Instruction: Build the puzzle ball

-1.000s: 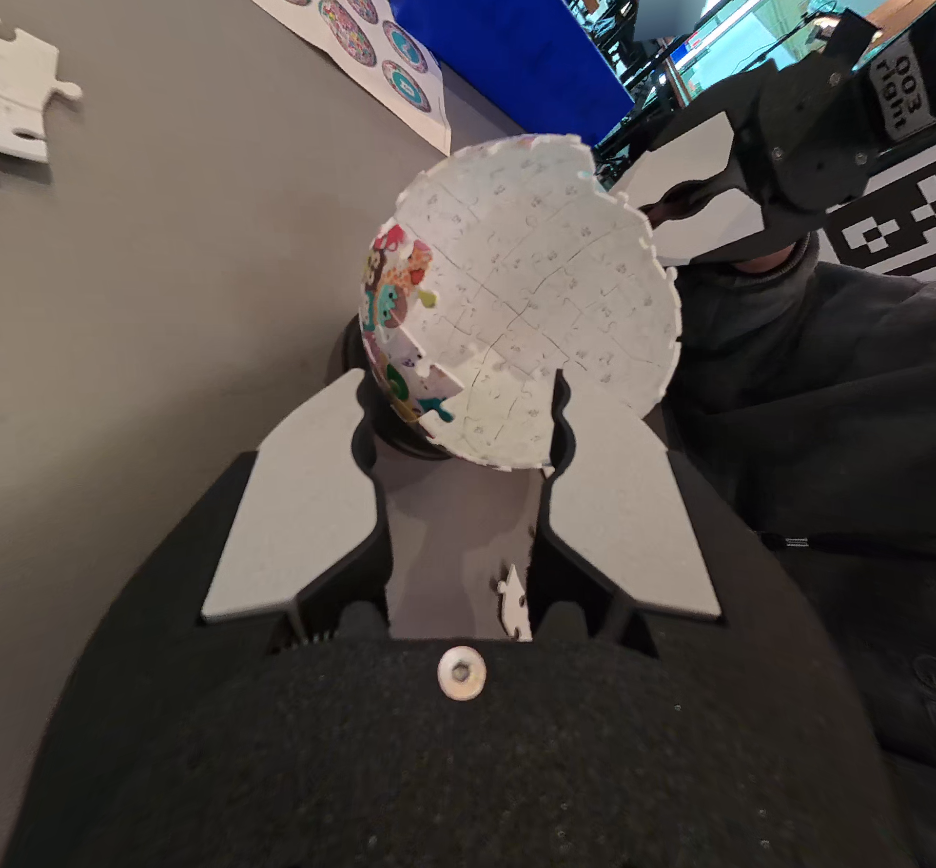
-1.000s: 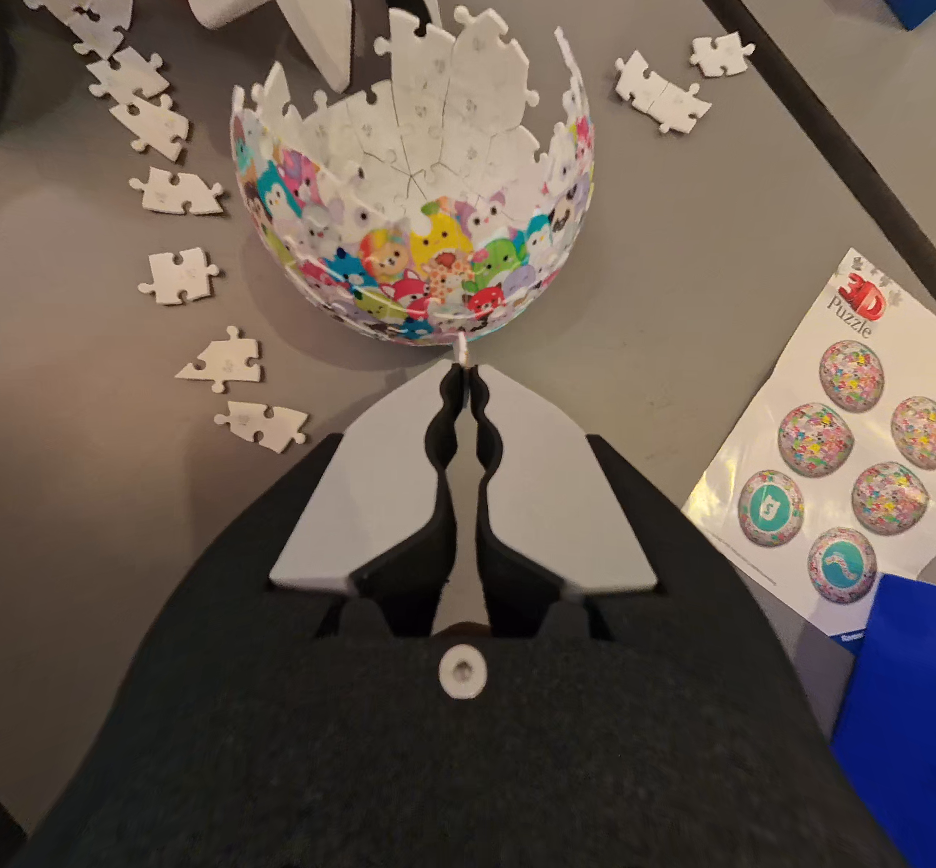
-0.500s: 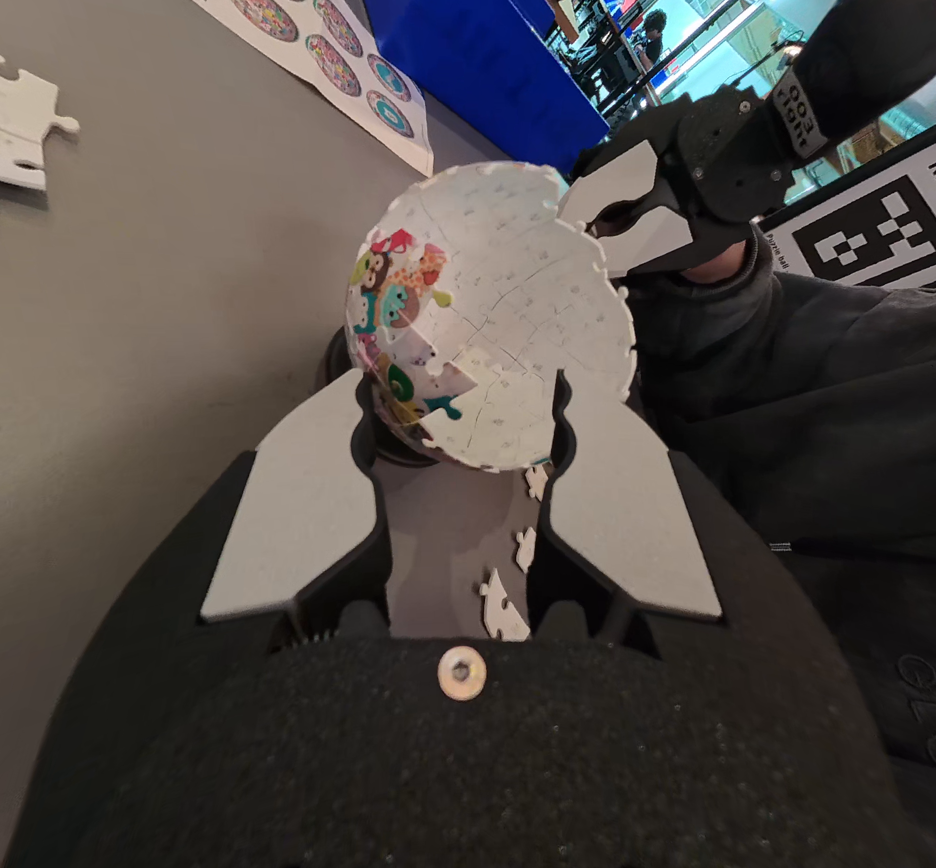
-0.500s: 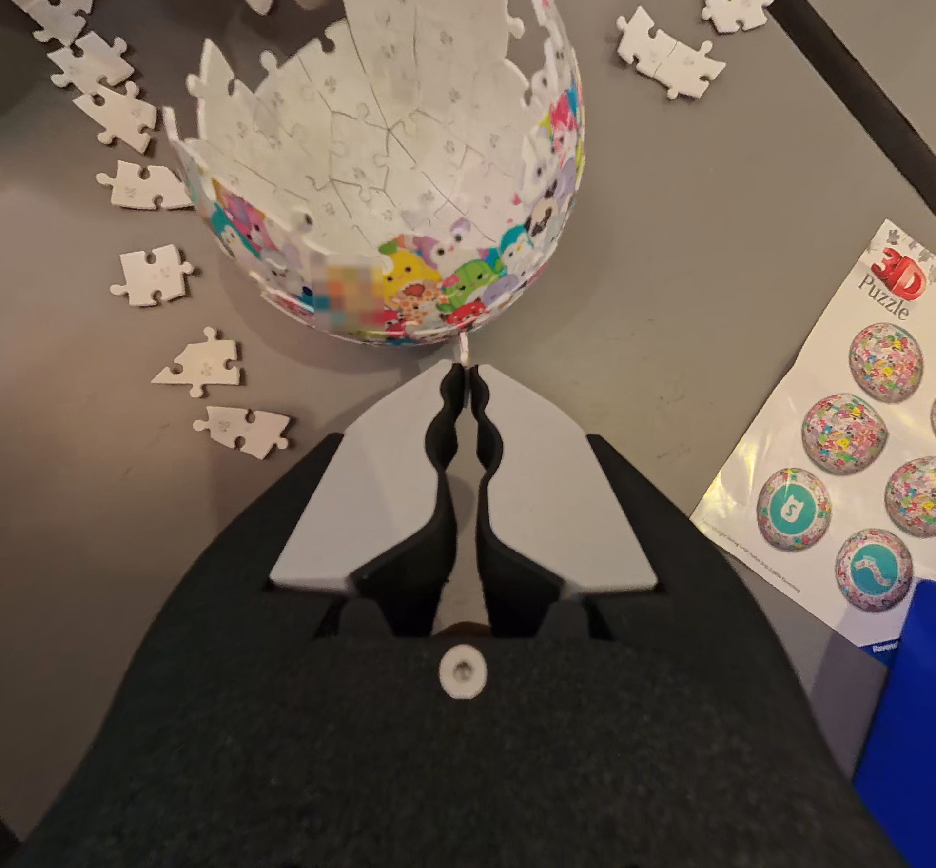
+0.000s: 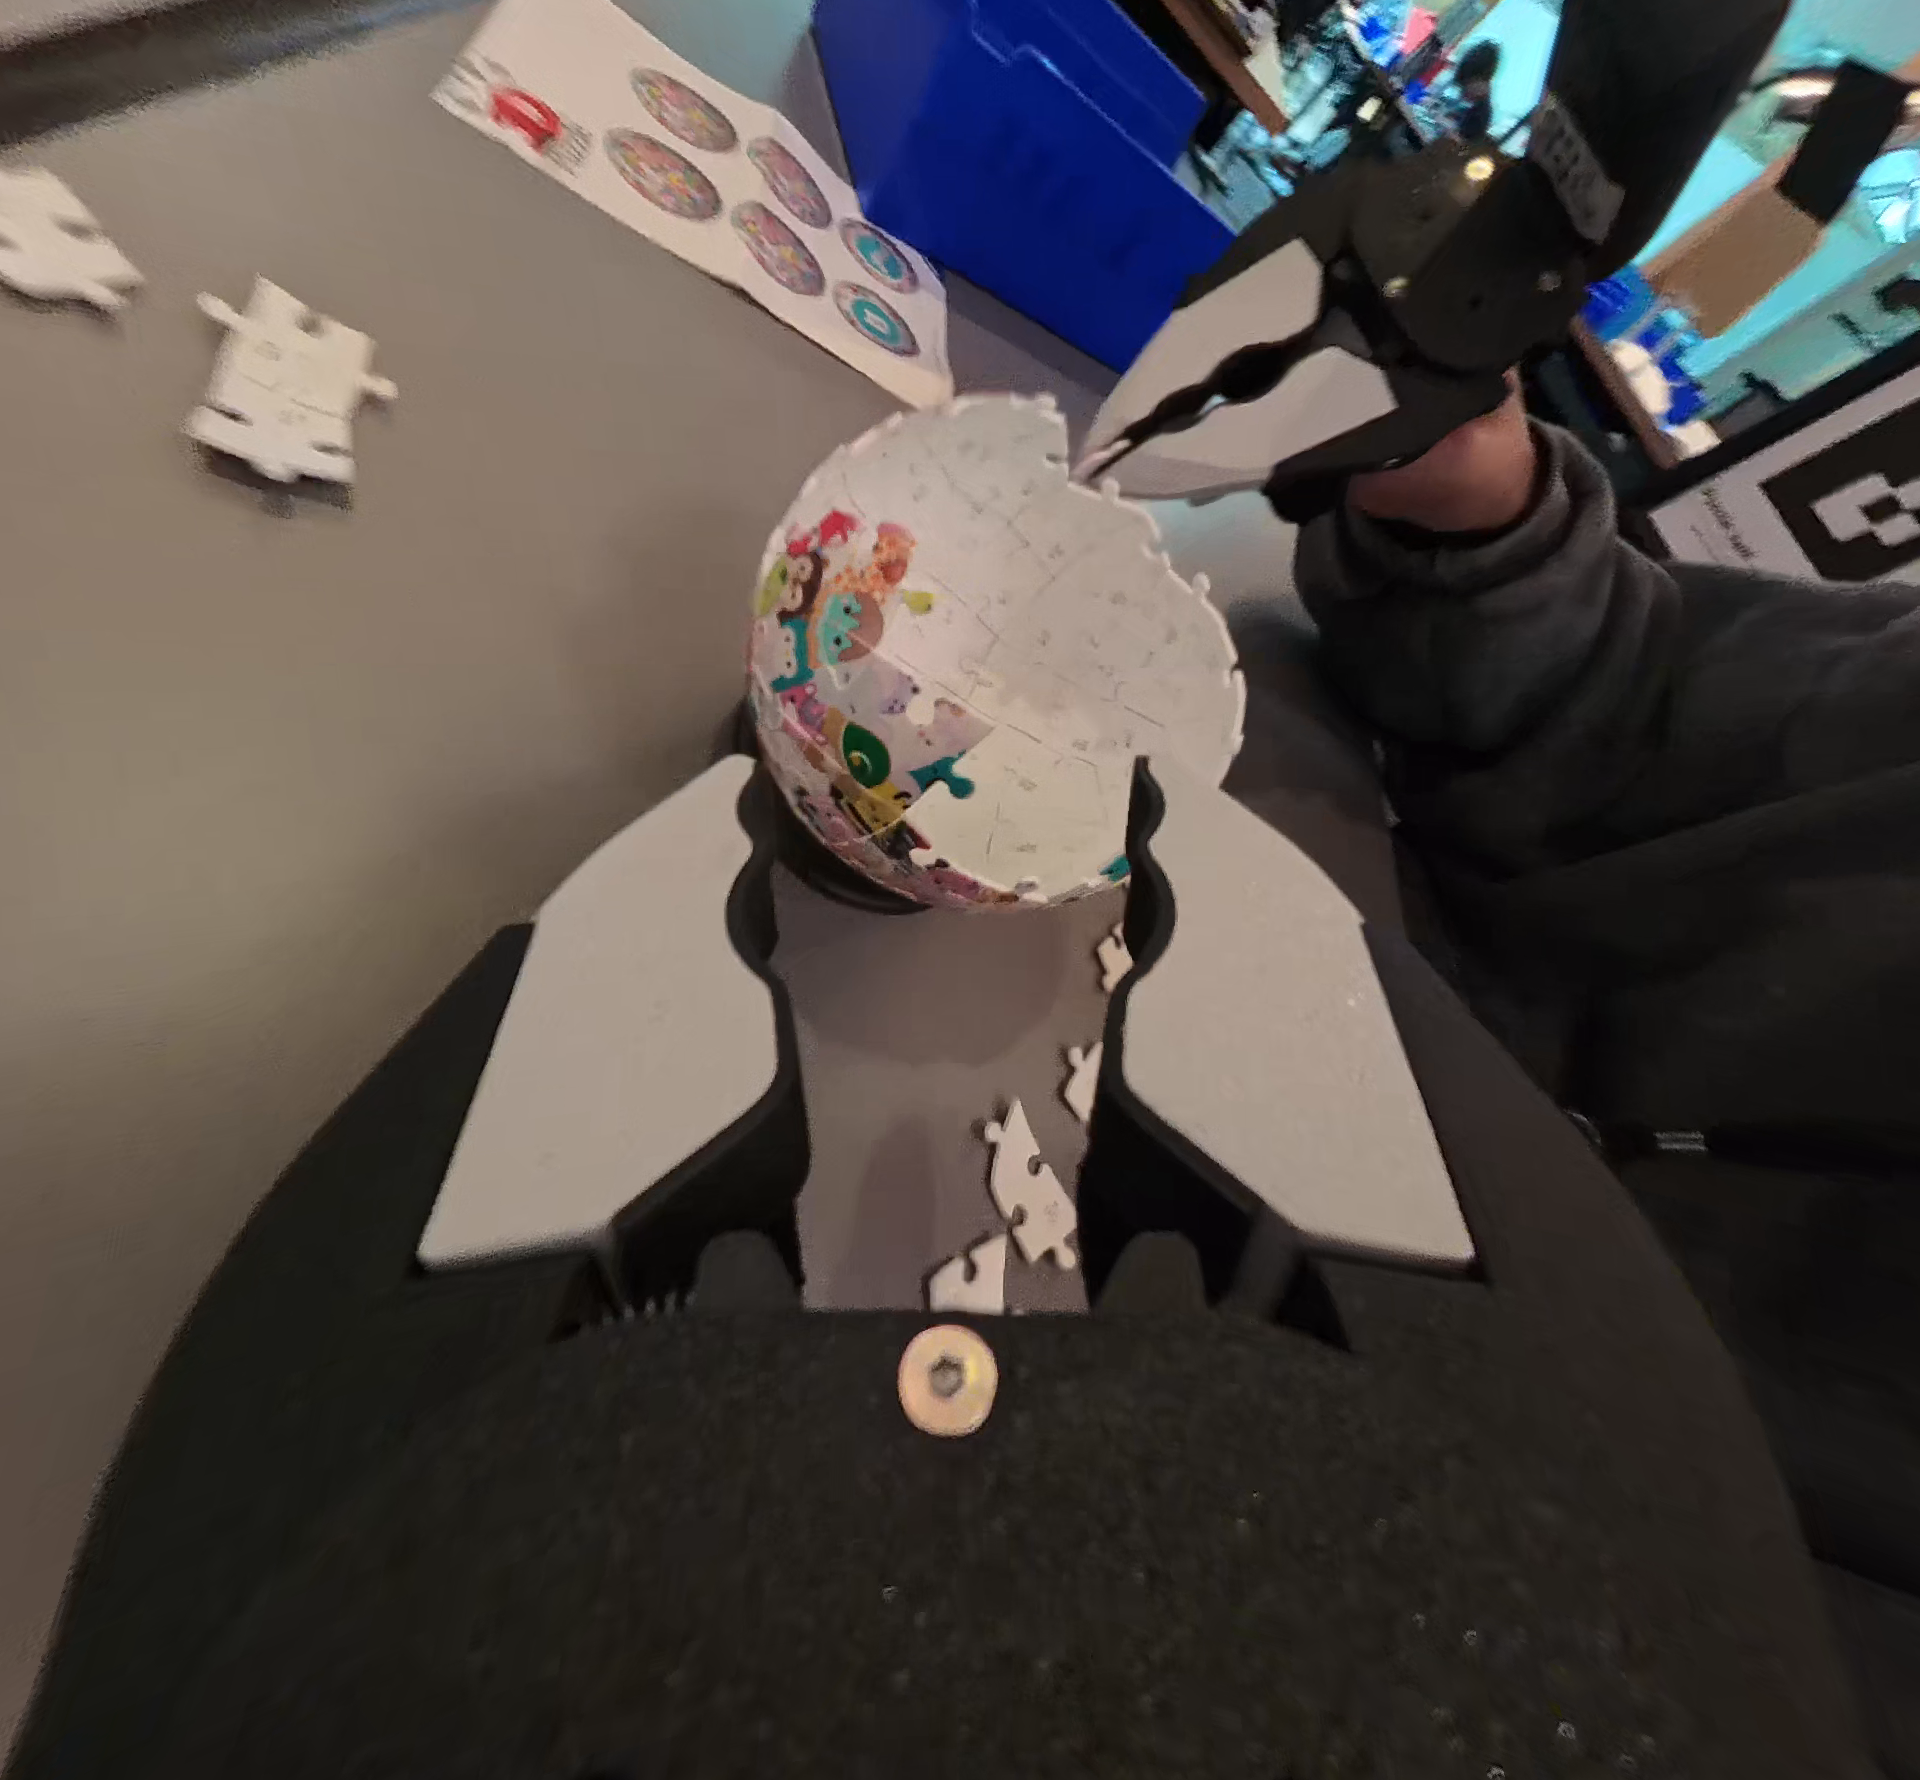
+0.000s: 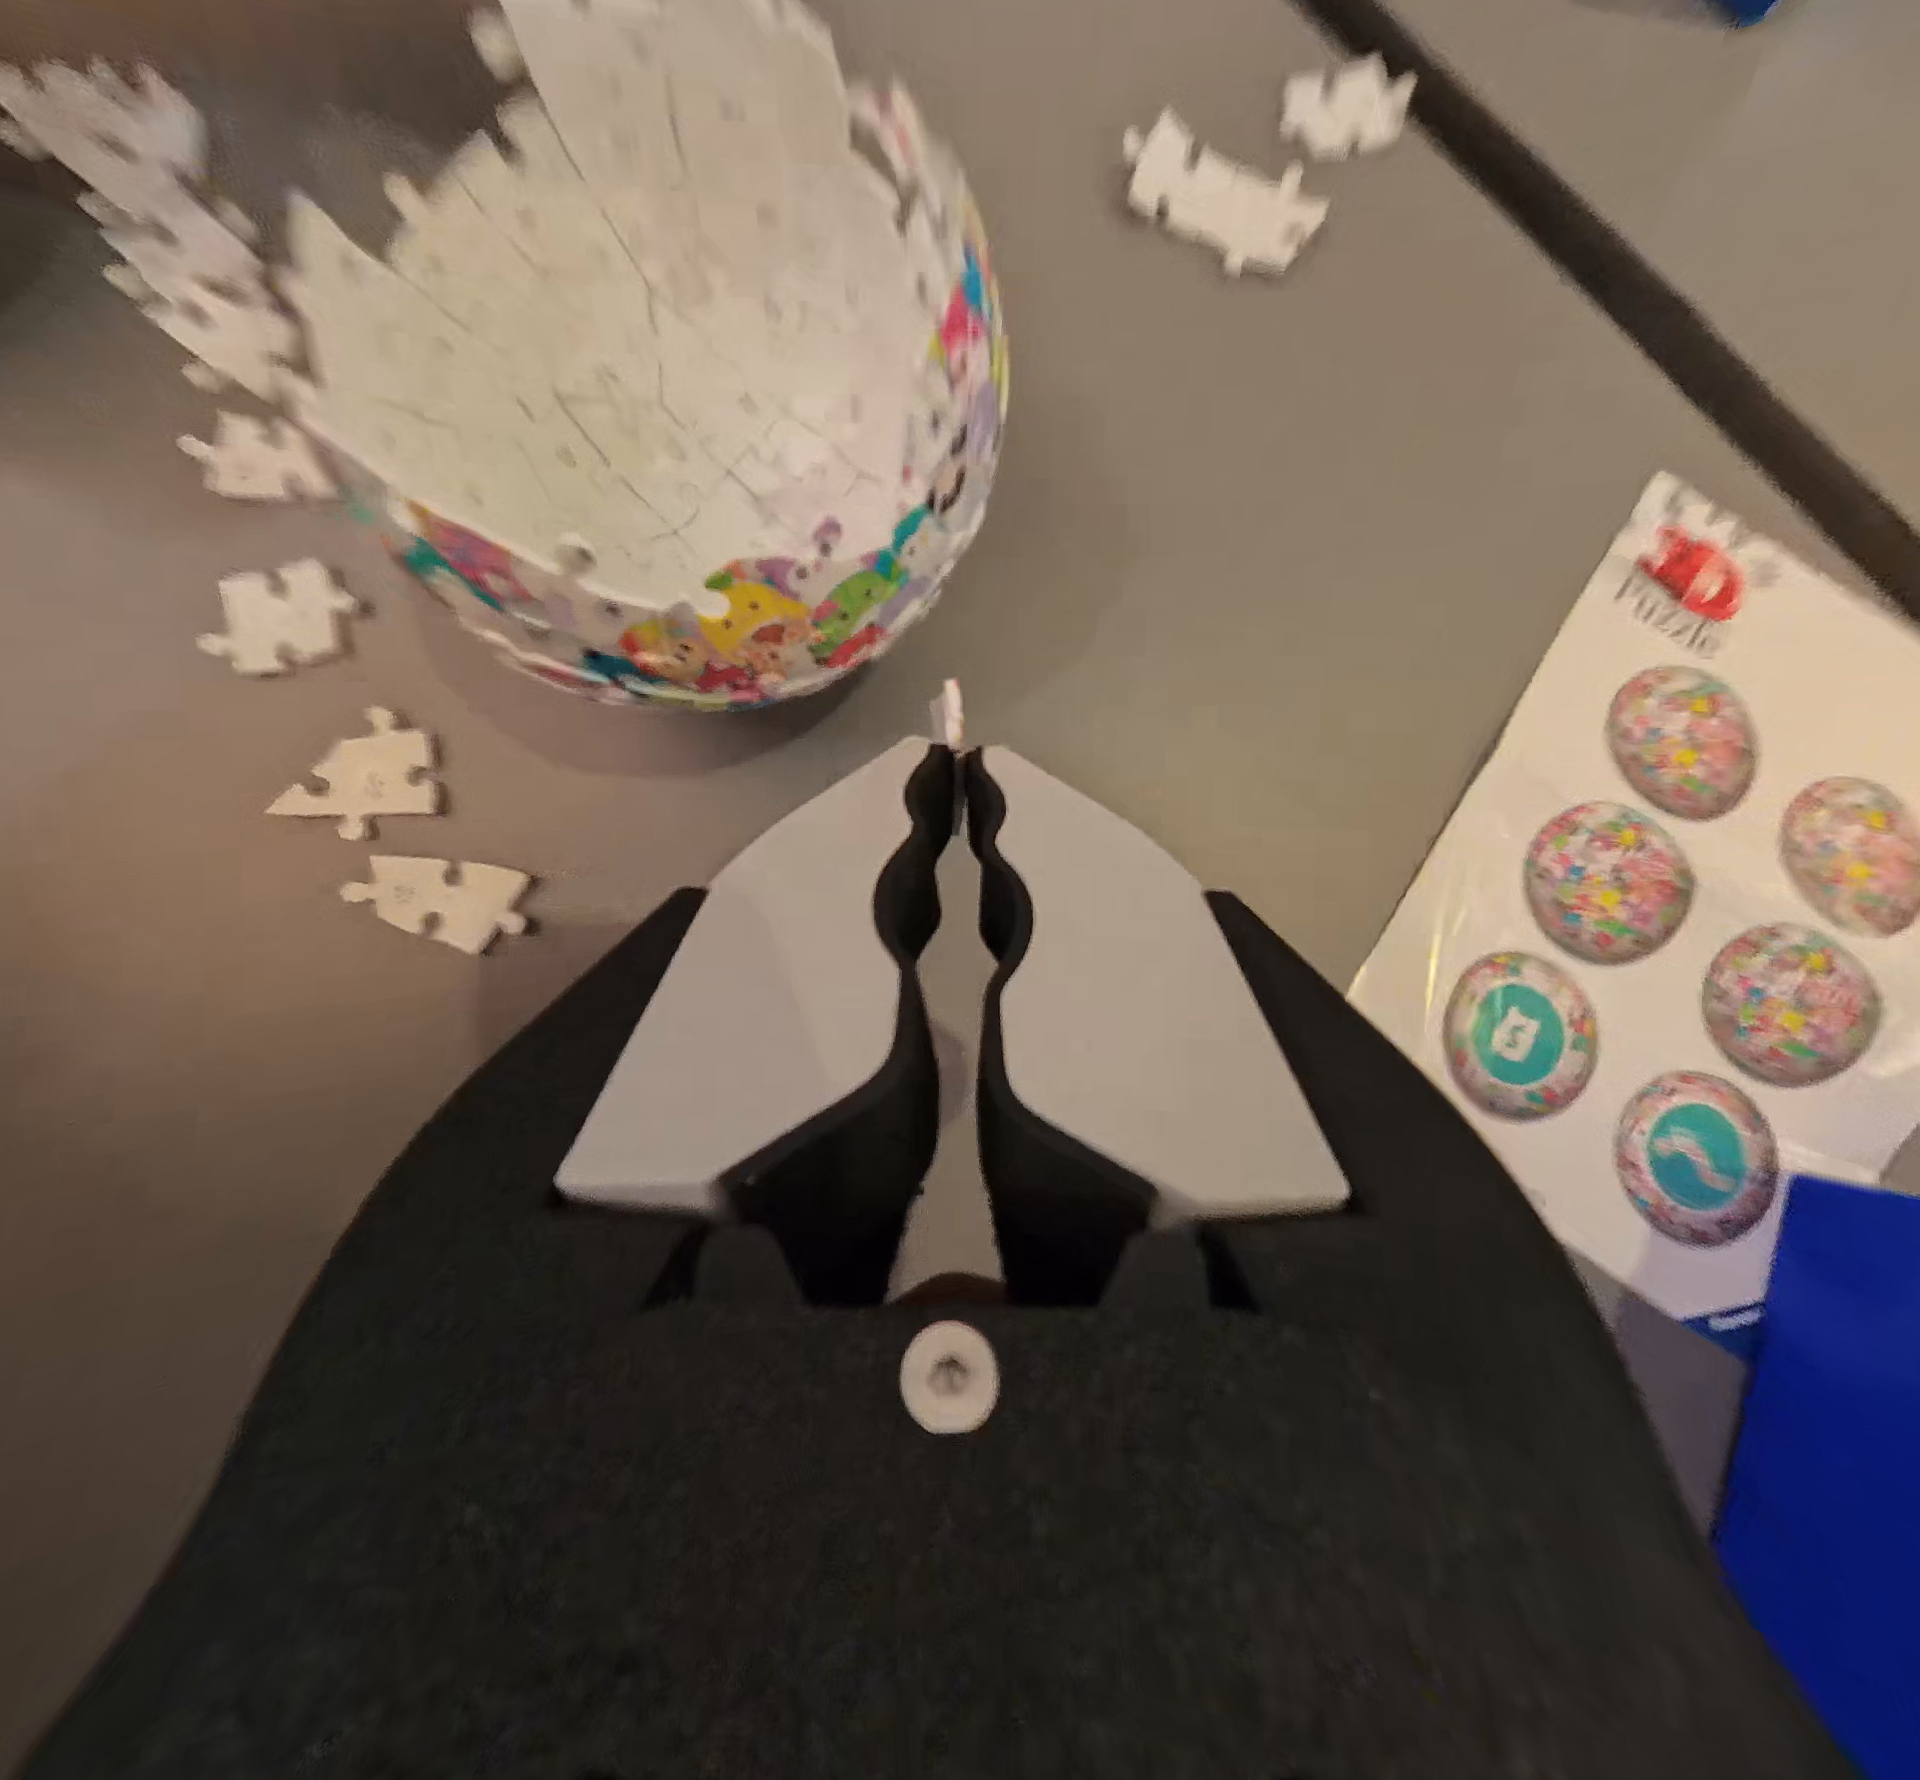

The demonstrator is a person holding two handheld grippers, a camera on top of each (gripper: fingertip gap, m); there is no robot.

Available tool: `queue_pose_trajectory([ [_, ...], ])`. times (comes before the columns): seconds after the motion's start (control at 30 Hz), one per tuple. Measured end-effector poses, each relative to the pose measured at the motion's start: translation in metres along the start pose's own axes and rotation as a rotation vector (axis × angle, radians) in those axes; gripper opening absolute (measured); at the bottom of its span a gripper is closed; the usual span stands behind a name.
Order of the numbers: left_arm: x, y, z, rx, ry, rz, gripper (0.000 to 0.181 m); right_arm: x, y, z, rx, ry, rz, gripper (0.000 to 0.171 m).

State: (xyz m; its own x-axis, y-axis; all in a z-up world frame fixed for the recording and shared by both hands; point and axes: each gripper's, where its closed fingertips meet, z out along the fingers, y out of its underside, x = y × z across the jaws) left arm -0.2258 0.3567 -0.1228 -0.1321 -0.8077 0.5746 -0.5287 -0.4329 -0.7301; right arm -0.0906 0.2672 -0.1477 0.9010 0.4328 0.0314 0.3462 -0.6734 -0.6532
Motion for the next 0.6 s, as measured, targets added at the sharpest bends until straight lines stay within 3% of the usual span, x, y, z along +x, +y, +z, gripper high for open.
queue_pose_trajectory([
  [0.13,0.046,-0.036,-0.024,0.096,-0.100,0.213,0.061,-0.033,-0.072,-0.066,0.398,-0.220,-0.040,0.001],
  [0.3,0.148,-0.041,0.004,0.178,0.057,0.417,0.052,-0.094,-0.126,-0.113,0.673,-0.562,-0.042,0.002],
  [0.43,0.177,-0.030,0.016,0.235,0.060,0.440,0.040,-0.126,-0.129,-0.110,0.687,-0.669,-0.067,0.002],
  [0.5,0.183,-0.027,0.010,0.287,0.067,0.404,0.027,-0.138,-0.124,-0.104,0.668,-0.671,-0.099,0.002],
  [0.57,0.183,-0.019,0.005,0.294,0.053,0.373,0.002,-0.150,-0.116,-0.099,0.628,-0.674,-0.152,0.002],
  [0.6,0.183,-0.013,0.004,0.287,0.041,0.360,0.002,-0.154,-0.113,-0.097,0.612,-0.651,-0.188,0.002],
])
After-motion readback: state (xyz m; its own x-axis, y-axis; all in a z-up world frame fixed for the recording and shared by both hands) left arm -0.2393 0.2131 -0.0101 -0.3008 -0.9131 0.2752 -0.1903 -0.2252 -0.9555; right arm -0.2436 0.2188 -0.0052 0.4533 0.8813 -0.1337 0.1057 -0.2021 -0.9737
